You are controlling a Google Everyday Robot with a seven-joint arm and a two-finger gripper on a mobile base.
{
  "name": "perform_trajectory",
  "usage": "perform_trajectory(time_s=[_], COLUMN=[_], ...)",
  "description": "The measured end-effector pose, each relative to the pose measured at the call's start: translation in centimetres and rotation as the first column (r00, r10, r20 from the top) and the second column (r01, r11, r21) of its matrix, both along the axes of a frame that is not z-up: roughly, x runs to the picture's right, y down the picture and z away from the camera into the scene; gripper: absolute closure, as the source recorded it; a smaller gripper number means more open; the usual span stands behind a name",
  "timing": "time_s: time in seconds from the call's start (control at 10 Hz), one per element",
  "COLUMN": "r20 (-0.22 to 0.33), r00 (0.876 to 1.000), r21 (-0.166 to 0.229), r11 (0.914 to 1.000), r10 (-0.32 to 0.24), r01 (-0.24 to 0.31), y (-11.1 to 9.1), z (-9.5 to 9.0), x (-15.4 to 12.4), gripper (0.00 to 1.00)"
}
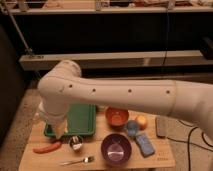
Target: Place pepper in red bowl
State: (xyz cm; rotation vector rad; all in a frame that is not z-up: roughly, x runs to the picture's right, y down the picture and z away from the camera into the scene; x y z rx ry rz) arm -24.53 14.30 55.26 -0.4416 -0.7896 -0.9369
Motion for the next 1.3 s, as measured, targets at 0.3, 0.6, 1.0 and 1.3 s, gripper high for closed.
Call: perform_trajectory(time_s=[0.3, 0.6, 1.0, 1.3], r20=[0.018, -0.046, -0.140, -0.184], r00=[0.994, 0.986, 0.978, 0.972], r21=[-0.042, -0.082, -0.119, -0.144], r11=[0.9933, 0.9839, 0.9834, 0.9818], r10=[-0.107, -0.163, -0.154, -0.149], r01=[0.108, 0.159, 0.138, 0.123], y=[4.4, 9.7, 12.0, 12.3], z=[3.5, 9.0, 12.7, 12.9], x=[-9.8, -14.8, -15.6, -15.1], gripper=[0.35, 0.35, 0.35, 0.35])
